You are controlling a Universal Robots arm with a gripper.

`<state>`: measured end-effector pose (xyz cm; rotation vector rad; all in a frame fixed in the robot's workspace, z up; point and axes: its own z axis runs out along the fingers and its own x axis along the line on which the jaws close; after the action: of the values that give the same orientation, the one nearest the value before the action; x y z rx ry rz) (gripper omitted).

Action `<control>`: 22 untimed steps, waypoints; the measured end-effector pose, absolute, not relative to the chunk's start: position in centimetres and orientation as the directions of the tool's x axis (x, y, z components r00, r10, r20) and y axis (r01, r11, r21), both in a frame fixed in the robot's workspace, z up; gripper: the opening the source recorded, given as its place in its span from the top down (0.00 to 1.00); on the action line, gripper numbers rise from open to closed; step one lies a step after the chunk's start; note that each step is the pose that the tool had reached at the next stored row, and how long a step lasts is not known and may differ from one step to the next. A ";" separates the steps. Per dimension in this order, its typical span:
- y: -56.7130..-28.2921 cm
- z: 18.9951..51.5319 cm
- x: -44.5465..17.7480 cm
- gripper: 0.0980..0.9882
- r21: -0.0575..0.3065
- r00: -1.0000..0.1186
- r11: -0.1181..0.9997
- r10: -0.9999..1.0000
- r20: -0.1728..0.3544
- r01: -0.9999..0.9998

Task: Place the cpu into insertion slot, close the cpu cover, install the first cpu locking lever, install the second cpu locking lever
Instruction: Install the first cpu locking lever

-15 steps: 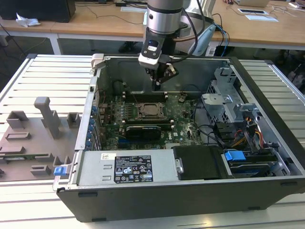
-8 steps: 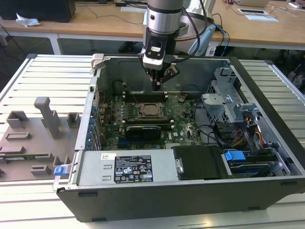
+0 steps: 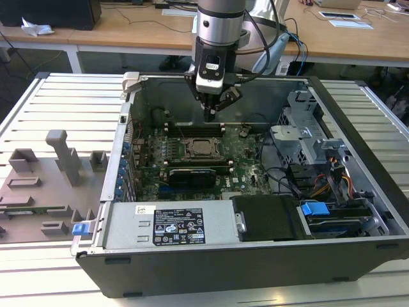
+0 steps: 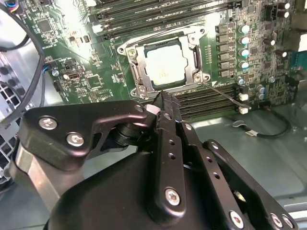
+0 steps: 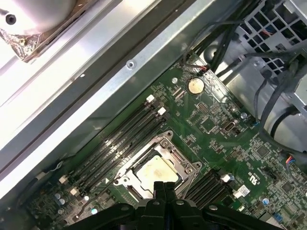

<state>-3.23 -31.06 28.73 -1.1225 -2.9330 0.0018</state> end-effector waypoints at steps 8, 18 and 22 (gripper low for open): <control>-31.1 28.7 -3.2 0.99 -0.002 -0.794 0.794 0.608 0.001 0.608; -31.1 28.7 -3.2 0.99 -0.002 -0.848 0.848 0.530 0.001 0.530; -31.1 28.7 -3.2 0.99 -0.002 -0.873 0.873 0.488 0.001 0.488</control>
<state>-3.23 -31.06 28.73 -0.7921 -3.0390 0.0021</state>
